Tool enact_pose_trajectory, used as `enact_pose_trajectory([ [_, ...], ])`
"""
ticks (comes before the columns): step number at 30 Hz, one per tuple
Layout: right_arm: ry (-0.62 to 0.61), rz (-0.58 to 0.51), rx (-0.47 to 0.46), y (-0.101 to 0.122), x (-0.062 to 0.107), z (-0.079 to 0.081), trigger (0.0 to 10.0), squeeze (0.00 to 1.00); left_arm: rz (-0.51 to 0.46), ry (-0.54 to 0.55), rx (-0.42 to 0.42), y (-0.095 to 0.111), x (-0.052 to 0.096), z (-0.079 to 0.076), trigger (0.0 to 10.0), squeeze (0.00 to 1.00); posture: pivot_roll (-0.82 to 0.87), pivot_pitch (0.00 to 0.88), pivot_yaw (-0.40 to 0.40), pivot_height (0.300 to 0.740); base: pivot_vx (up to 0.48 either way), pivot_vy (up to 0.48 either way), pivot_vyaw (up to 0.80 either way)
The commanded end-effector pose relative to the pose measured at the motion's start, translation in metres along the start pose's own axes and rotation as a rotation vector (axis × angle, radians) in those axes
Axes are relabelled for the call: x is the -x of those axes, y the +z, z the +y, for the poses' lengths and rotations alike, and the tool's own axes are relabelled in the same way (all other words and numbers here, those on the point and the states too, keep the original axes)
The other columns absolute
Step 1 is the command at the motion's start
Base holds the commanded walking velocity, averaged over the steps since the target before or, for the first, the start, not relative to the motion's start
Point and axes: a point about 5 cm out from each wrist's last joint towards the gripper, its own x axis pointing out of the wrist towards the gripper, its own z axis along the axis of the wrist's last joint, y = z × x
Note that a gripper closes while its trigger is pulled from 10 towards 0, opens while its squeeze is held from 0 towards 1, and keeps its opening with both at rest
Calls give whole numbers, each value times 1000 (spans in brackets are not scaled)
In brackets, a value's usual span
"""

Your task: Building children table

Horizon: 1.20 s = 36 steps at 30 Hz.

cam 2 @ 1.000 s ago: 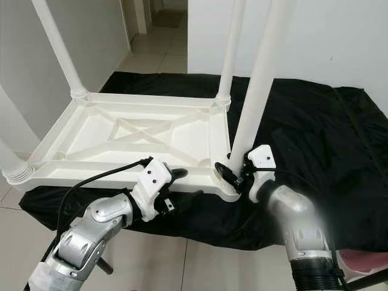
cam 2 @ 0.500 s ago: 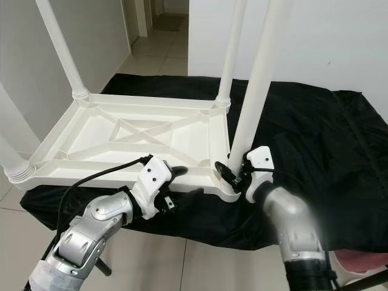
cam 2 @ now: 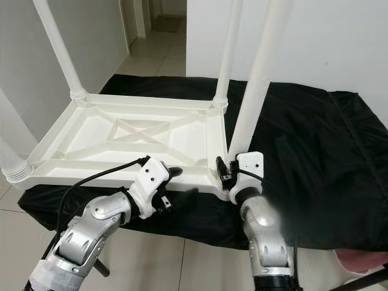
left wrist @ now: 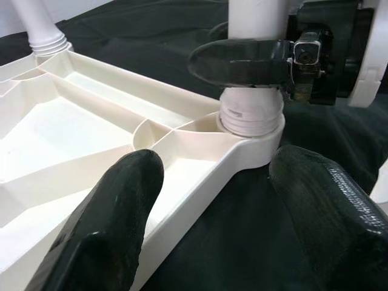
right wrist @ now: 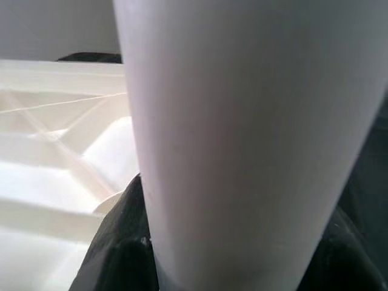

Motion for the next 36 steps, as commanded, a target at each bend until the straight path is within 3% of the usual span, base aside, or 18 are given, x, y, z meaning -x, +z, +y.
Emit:
enact_pose_trajectory([
  [1,-81,45,-3,-8,3,-3,10000,0,22,103,0,-2,1,9,10000,0,-11,25,21,740,0,0,0],
  [5,-167,75,-52,-17,7,15,10000,0,27,116,2,-3,2,12,10000,0,-8,27,16,740,0,0,0],
  [13,-142,64,-66,-15,5,28,10000,16,25,122,2,-2,2,13,10000,0,0,26,17,740,0,0,0],
  [14,-124,44,-80,-12,5,29,10000,1000,25,123,1,-2,2,13,10000,0,1,27,15,740,0,0,0],
  [18,-72,-19,-68,-2,9,30,10000,1000,24,127,0,-2,2,15,10000,0,-6,29,13,740,0,0,0],
  [19,-60,-22,-64,-1,11,30,10000,871,23,128,3,-2,2,15,10000,0,-11,32,10,740,0,0,0],
  [20,-60,-22,-64,-1,11,30,10000,871,23,128,3,-2,2,15,10000,0,-11,32,10,740,0,0,0],
  [21,-56,-28,-55,-1,14,29,10000,0,22,127,4,-2,2,15,10000,0,-11,32,10,740,0,0,0],
  [26,-57,-31,-41,-1,22,27,10000,0,22,125,8,-3,2,14,10000,0,-11,32,10,740,0,0,0],
  [30,-20,-26,-25,-4,40,15,10000,0,18,117,14,-2,0,12,10000,0,-34,43,18,740,0,0,0],
  [36,-15,-25,-19,-6,38,14,10000,0,17,113,15,-2,-1,12,10000,0,-37,45,21,740,0,0,0],
])
